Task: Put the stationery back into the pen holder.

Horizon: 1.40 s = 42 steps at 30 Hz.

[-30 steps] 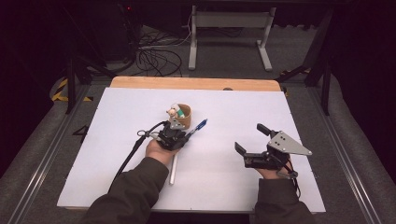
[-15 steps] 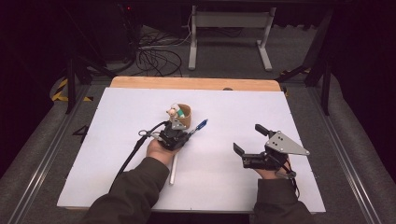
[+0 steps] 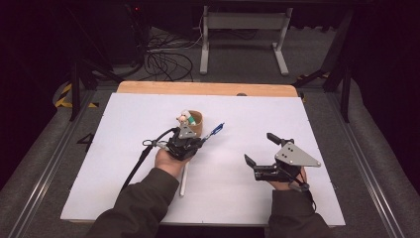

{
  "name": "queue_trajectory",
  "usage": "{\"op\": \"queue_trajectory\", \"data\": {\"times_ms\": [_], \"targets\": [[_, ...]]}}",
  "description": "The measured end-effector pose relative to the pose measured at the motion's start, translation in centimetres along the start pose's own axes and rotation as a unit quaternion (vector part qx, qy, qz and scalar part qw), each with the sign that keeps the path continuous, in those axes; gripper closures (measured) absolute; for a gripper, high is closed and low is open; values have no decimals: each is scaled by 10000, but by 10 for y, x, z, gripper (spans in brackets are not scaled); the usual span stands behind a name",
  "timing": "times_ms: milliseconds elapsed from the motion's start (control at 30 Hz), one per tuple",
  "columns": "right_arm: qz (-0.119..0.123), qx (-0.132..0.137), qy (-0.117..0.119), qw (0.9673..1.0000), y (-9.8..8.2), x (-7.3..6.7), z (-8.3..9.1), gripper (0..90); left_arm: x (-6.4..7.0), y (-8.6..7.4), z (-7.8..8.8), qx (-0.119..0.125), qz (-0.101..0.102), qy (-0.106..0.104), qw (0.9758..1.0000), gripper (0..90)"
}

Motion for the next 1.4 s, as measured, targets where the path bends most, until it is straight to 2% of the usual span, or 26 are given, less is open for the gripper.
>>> {"op": "queue_trajectory", "data": {"times_ms": [133, 233, 367, 700, 967, 1267, 1400], "targets": [[249, -128, 53, 9996, -2, -3, -2, 72, 9, 4, 5, 60, -56, -182, 9998, 803], [385, -210, 159, 9989, -4, -6, -4, 115, 16, 6, 8, 97, -99, -316, 9994, 803], [576, -342, 186, 9976, -6, -8, -6, 164, 25, 10, 13, 112, -169, -484, 9986, 803], [1074, -649, 209, 9919, -12, -14, -10, 245, 47, 19, 22, 135, -317, -831, 9960, 803], [1636, -782, 267, 9831, -16, -21, -14, 310, 60, 25, 24, 189, -365, -1029, 9938, 803], [2067, -881, 353, 9738, -20, -29, -18, 379, 70, 30, 26, 238, -351, -1216, 9917, 803], [2315, -911, 381, 9678, -21, -31, -19, 402, 74, 32, 27, 242, -369, -1301, 9905, 803]]}}
Point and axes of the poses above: each handheld gripper's, and its own axes: z roughly backward along the jaws, y roughly out of its top, x roughly to its right, the point moved 3 cm from there along -z, roughly forward along the jaws, and after that the axes turned 14 degrees about x, right-handed, at the moved point
